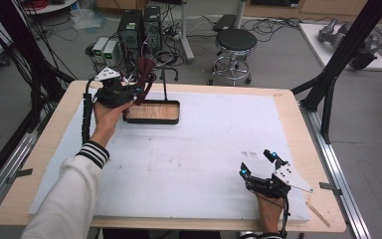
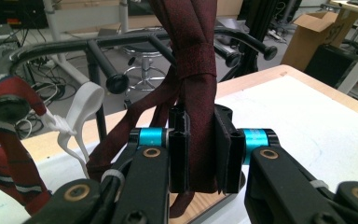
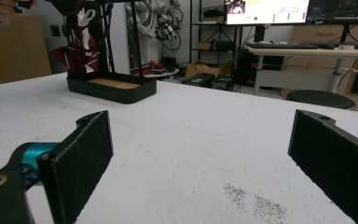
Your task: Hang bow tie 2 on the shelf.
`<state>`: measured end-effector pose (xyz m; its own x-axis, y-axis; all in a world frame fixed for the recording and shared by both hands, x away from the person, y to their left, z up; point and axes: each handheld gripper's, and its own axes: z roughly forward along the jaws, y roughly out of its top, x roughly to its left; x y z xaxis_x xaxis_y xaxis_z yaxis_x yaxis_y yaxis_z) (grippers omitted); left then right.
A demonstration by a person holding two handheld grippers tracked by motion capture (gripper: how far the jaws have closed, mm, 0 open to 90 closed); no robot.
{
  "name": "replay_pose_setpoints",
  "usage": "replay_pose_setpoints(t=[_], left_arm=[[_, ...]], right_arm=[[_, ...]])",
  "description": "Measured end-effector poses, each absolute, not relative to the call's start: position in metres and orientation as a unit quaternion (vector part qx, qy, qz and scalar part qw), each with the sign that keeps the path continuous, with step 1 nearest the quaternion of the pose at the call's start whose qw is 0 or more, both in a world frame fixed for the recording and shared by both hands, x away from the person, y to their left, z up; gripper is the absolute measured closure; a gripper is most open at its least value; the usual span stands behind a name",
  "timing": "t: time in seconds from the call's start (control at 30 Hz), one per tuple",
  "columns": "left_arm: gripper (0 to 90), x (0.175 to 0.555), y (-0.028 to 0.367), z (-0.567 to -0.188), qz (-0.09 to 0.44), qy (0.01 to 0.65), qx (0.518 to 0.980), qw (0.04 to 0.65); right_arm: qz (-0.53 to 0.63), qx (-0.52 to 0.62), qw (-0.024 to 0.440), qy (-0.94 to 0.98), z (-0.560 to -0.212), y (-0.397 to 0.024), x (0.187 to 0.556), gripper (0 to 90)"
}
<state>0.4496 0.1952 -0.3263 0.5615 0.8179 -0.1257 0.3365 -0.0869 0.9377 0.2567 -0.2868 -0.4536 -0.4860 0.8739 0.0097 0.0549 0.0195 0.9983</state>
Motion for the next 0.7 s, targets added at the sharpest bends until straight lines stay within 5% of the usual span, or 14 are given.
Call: replay_pose_setpoints(t=[0.7], left_arm=[[77.9, 0.454, 0.194, -0.348, 0.243, 0.459, 0.685, 0.511]], right_arm=[[0.594, 0.372, 0.345, 0.625, -0.454, -0.287, 0.257, 5.6]])
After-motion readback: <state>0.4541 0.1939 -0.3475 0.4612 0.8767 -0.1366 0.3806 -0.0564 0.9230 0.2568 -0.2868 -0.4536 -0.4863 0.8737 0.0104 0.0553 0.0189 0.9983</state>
